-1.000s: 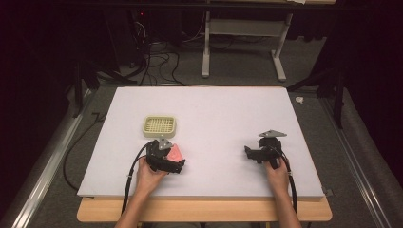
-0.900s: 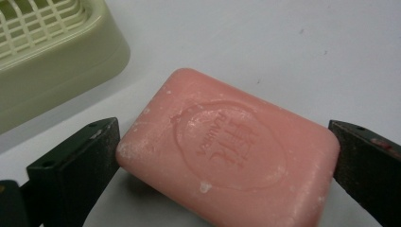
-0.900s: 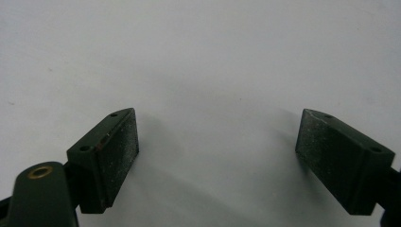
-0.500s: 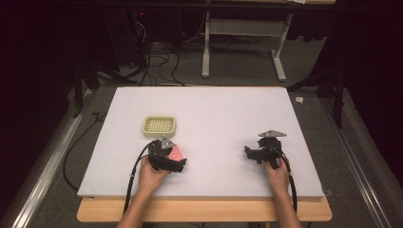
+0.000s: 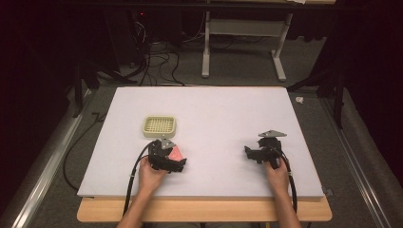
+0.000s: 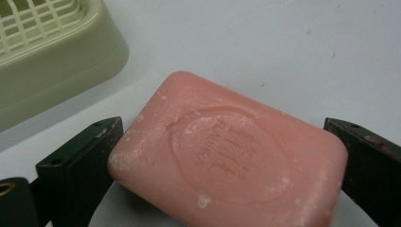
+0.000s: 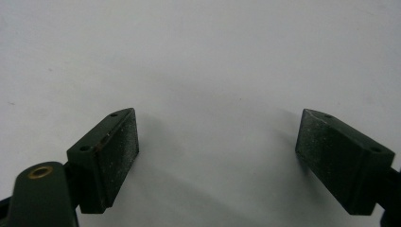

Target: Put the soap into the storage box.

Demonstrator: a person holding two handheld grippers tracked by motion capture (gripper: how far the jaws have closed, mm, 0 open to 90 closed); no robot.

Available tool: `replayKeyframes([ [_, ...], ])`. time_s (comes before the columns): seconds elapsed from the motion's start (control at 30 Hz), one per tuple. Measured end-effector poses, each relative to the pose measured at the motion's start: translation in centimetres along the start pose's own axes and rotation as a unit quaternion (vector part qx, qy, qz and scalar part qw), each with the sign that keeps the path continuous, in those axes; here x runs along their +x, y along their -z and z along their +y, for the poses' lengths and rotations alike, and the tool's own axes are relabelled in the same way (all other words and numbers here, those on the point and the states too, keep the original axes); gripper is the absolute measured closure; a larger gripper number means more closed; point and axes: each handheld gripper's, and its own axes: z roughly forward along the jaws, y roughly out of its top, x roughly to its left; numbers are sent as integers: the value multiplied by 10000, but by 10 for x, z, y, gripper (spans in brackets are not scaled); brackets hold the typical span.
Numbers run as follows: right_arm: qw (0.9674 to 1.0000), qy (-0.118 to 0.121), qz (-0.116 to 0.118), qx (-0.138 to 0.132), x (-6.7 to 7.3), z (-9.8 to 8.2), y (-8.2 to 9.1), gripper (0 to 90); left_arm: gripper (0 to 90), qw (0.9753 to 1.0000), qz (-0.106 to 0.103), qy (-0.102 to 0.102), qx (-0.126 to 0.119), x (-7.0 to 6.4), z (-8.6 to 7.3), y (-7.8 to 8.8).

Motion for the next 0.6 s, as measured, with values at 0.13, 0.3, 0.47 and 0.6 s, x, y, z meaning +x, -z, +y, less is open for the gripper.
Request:
replayKeyframes([
  [0.13,10000,1,-2,-2,0,0,0,146,31,10000,14,6,12,0,0,0],
  [0.3,10000,0,0,0,0,0,0,146,32,10000,57,33,19,0,0,2],
  [0.47,10000,0,-1,-1,0,0,0,146,32,9999,69,83,-50,2,2,8],
  [0.6,10000,-1,0,1,0,0,0,146,32,9998,120,148,-101,4,2,12],
])
